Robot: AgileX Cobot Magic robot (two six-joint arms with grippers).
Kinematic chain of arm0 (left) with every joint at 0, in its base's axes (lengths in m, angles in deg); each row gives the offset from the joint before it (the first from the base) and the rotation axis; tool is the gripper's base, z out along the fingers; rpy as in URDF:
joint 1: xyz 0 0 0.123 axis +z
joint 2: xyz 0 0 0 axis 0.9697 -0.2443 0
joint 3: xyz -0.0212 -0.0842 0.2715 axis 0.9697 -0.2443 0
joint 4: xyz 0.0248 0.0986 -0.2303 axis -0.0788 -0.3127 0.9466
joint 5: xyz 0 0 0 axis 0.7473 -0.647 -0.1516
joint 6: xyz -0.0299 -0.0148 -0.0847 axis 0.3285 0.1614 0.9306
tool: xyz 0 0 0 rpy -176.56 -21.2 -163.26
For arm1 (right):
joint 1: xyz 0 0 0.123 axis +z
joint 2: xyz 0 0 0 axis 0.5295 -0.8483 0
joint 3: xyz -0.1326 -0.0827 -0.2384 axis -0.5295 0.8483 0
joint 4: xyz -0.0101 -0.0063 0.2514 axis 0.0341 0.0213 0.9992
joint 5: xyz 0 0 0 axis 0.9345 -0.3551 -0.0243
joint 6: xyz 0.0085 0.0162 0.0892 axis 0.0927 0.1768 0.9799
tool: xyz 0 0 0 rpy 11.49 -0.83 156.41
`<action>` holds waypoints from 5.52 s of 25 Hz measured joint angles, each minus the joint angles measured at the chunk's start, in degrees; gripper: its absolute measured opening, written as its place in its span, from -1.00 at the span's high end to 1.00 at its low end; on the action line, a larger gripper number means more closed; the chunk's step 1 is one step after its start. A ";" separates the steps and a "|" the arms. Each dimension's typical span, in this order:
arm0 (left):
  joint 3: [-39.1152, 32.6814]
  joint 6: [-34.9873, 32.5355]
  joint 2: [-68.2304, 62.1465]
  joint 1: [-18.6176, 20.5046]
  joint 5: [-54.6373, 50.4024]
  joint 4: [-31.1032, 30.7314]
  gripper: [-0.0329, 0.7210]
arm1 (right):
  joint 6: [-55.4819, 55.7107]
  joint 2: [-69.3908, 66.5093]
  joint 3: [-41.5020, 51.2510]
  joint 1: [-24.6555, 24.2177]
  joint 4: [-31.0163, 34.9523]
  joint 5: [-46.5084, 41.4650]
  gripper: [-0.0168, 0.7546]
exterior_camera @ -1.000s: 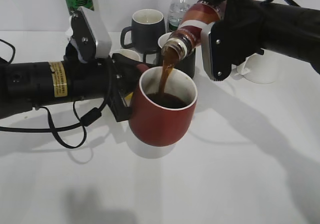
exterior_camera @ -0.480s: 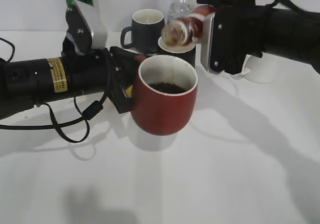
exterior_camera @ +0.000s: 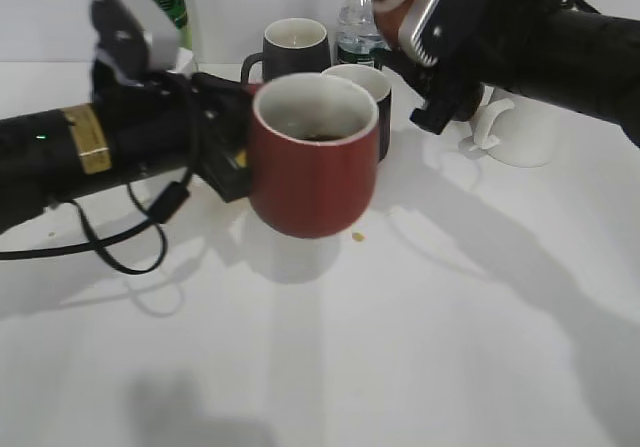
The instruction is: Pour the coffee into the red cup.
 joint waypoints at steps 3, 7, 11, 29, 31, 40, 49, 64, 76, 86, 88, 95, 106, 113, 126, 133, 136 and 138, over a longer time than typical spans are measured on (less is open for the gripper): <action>-2.78 0.00 3.30 1.69 0.00 2.35 0.76 | 5.98 0.00 0.00 0.00 1.13 1.14 -0.35; -7.11 0.00 8.40 5.46 -0.06 5.48 0.76 | 11.36 0.00 -0.01 0.00 6.92 1.46 -0.35; -10.40 0.00 13.08 10.16 -0.65 7.45 0.76 | 21.63 0.00 -0.01 0.00 10.74 1.25 -0.35; -11.05 -13.97 1.41 19.95 3.51 24.22 0.76 | 23.09 -3.74 5.12 -0.76 32.79 1.21 -0.35; -11.05 -15.82 -2.45 19.95 8.64 26.31 0.76 | 21.88 -5.00 5.19 -0.76 33.96 2.61 -0.35; -8.97 -21.58 -15.14 19.95 14.95 30.11 0.76 | 20.52 -6.92 5.26 -0.76 34.66 4.55 -0.35; -6.93 -22.05 -17.86 19.95 16.61 30.71 0.76 | 20.29 -6.92 5.26 -0.76 34.68 4.99 -0.35; -9.84 -21.17 -17.92 17.68 19.23 31.68 0.23 | 20.22 -16.25 5.26 -0.76 34.72 6.45 -0.35; -16.45 -21.12 -14.14 15.88 19.46 39.09 0.22 | 20.58 -19.16 5.62 -0.76 34.72 8.84 -0.57; -22.29 -21.12 -6.80 15.88 19.29 40.37 0.22 | 20.72 -17.52 5.62 -0.76 34.96 2.00 -0.71; -22.58 -21.12 -6.34 15.88 19.29 40.37 0.22 | 20.72 -16.64 5.68 -0.76 35.34 -0.09 -0.71; -23.08 -18.98 -2.64 14.65 12.46 38.41 0.22 | 20.72 -11.85 10.83 -0.76 35.96 -3.37 -0.71; -14.78 -12.15 22.07 13.82 -45.18 38.63 0.22 | 20.99 6.21 12.31 -0.76 36.35 -31.63 -0.67; 1.24 -12.45 36.86 13.82 -96.28 38.88 0.22 | 20.99 23.19 8.45 -0.76 35.94 -63.22 -0.57; -5.31 -19.13 79.22 13.77 -116.74 39.03 0.22 | 23.30 59.55 17.85 -0.76 28.76 -86.95 -0.56; -9.95 -20.97 92.28 13.77 -111.92 38.86 0.23 | 24.06 74.02 19.20 -0.76 27.67 -92.05 -0.56; -10.20 -21.08 92.52 13.77 -111.35 38.86 0.23 | 24.38 77.88 19.49 -0.76 26.60 -91.98 -0.56; -10.26 -21.11 92.52 13.77 -111.34 38.86 0.23 | 24.55 78.89 19.49 -0.76 26.13 -91.92 -0.55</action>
